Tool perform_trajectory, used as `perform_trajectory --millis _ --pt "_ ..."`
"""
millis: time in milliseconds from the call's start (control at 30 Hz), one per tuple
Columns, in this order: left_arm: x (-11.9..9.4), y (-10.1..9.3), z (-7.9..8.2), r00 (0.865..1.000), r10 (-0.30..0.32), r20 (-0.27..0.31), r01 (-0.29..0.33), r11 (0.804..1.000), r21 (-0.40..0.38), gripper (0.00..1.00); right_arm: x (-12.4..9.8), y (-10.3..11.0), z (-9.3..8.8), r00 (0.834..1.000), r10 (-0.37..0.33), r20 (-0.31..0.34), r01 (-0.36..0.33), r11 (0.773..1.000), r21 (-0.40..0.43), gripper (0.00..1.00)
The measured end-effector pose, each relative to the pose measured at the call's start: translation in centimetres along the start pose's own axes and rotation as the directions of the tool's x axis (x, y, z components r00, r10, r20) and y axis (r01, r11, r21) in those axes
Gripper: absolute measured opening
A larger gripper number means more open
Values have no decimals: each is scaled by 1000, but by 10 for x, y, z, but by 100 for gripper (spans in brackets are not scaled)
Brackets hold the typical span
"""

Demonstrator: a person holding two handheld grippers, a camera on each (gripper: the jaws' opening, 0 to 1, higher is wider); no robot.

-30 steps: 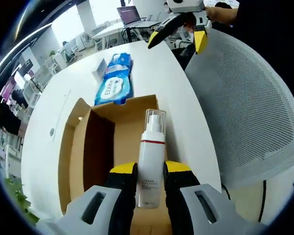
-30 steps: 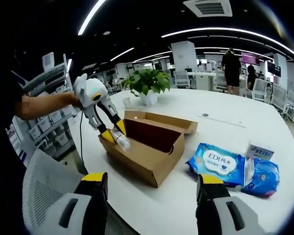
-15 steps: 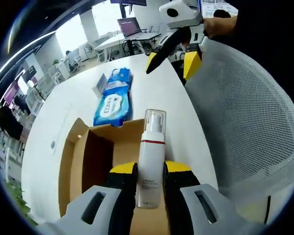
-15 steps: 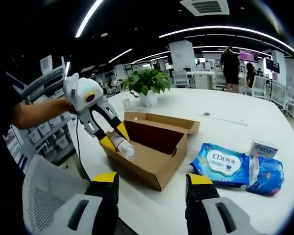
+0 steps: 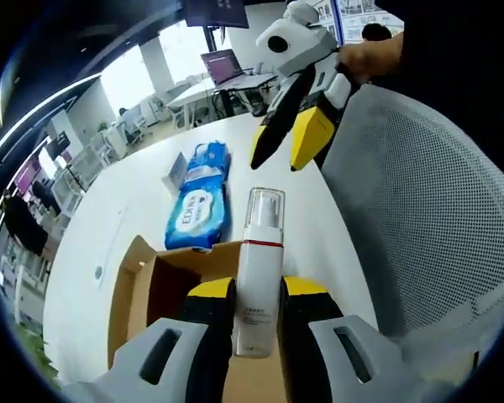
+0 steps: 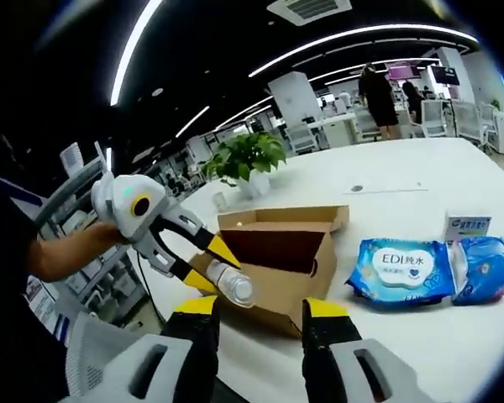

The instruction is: Operate the shoe box by opening the lid, removing the specified soft item, and placing it in the target area until the item is outside and the box remains undamaged.

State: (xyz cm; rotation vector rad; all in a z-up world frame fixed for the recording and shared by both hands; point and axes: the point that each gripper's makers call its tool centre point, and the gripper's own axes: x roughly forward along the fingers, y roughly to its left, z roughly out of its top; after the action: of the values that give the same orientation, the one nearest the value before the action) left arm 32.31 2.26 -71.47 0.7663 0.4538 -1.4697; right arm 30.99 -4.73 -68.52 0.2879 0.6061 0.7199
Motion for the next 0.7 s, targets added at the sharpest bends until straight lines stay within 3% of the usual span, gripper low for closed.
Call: perform_trajectory --millis 200,700 --pt "6 -3 12 999 13 42 -15 1000 28 20 5 5 0 999 35 7 -35 996 86 32" --pt "13 -5 31 994 39 105 -50 993 103 20 8 5 -1 998 57 26 -61 980 191 24"
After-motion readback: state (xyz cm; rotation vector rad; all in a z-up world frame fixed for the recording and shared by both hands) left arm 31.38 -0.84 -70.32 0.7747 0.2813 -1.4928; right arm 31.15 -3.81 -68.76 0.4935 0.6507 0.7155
